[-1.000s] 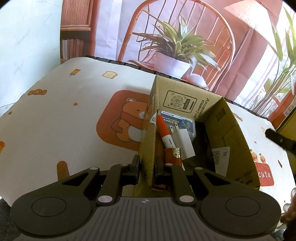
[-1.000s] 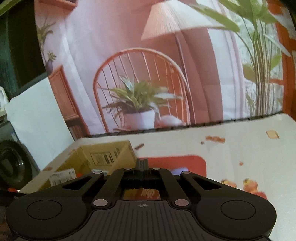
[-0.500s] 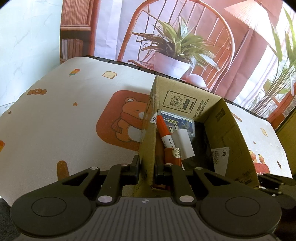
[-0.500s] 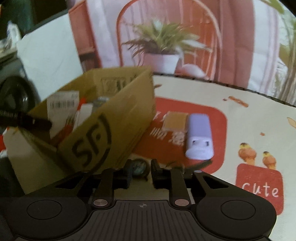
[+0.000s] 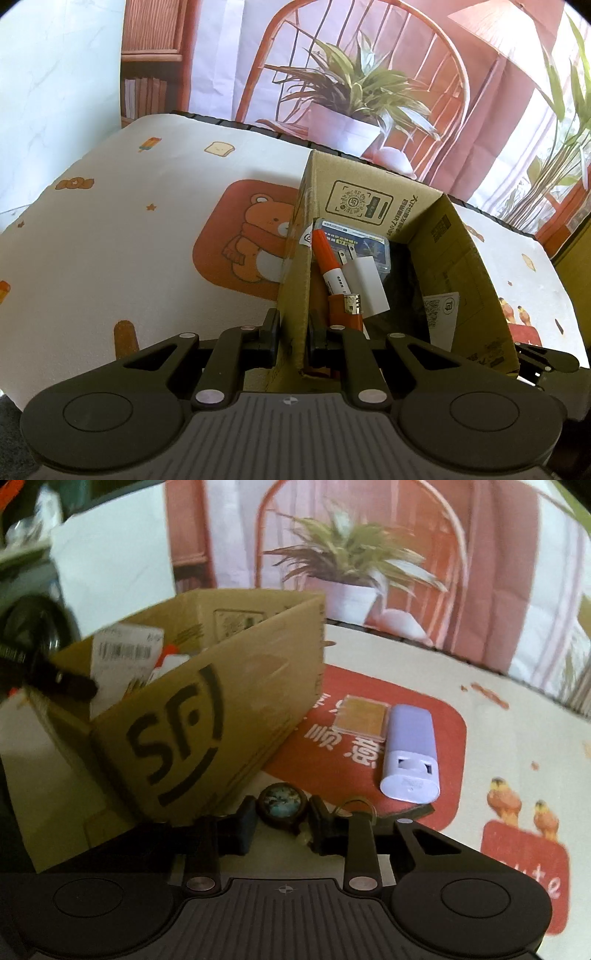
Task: Organize rigid objects
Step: 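Lift the compass keychain with the right tool and carry it over the box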
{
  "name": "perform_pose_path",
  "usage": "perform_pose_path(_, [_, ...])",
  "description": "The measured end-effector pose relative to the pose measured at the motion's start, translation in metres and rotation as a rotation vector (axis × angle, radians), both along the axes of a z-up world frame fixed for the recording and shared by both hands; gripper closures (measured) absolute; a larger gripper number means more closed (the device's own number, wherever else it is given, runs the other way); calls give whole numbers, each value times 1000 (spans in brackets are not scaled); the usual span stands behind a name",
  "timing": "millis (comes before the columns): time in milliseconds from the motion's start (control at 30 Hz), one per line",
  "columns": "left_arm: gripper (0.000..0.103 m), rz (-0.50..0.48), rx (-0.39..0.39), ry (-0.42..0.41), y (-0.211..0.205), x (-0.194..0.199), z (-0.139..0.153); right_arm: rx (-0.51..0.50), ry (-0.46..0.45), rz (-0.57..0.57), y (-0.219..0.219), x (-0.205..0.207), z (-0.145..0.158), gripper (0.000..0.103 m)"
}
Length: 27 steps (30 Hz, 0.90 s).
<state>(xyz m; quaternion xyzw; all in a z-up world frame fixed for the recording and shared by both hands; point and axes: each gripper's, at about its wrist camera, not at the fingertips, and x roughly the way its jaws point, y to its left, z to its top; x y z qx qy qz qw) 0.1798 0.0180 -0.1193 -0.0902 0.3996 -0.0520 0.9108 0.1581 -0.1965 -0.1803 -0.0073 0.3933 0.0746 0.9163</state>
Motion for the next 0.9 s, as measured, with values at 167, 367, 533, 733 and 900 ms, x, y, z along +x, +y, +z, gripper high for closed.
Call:
perform_pose_path(167, [87,1,-2,0,0,0,0,146,-78,-75,-22,-6,21,76])
perform_pose_path(367, [87,1,-3,0,0,0,0,343,-218,-172,-53,-14,67,76])
perform_pose_path(533, [87,1,-4,0,0,0,0,459,-327,-190,-65,-11,102,75])
perform_pose_path(733, [87,1,-3,0,0,0,0,553,-447,-117,-54,1,142,75])
perform_pose_path(900, [87,1,-4,0,0,0,0,587,-499,-11,-33,6,166,75])
